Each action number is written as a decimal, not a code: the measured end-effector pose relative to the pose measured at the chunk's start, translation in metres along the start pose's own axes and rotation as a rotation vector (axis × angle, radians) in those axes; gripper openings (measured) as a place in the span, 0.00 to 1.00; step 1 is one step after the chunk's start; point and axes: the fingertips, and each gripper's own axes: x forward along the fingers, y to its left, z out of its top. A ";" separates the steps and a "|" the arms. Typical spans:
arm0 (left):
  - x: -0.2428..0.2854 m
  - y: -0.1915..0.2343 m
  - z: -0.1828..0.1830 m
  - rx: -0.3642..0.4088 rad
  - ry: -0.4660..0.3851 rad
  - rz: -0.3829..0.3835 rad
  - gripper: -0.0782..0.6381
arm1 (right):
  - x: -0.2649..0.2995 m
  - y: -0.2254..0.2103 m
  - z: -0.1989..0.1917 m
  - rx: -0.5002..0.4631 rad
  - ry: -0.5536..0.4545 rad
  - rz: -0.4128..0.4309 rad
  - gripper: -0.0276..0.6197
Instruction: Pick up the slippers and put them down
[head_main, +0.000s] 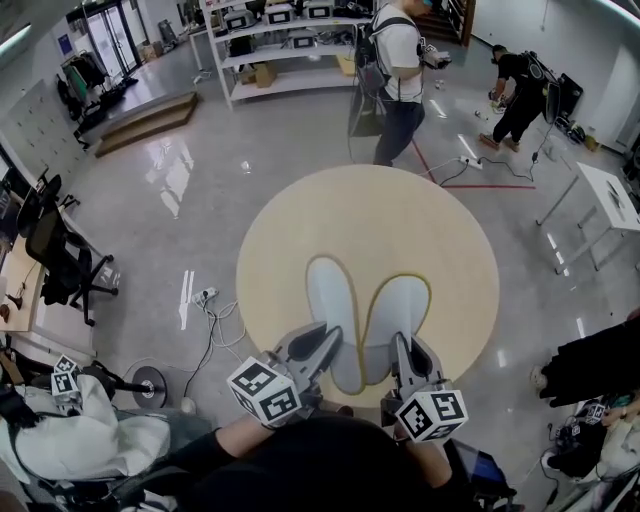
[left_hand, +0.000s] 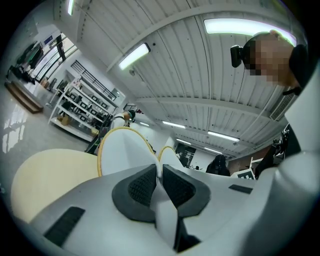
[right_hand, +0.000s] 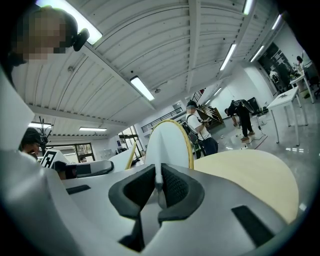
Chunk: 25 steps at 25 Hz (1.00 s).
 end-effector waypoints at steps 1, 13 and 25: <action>0.000 0.002 0.001 0.002 0.006 -0.005 0.15 | 0.002 0.002 0.000 0.002 -0.002 -0.005 0.10; 0.000 0.042 0.018 -0.084 0.033 -0.075 0.15 | 0.027 0.013 -0.002 0.007 0.027 -0.130 0.10; 0.025 0.085 -0.016 -0.259 0.103 -0.208 0.15 | 0.036 -0.006 -0.041 0.019 0.089 -0.301 0.10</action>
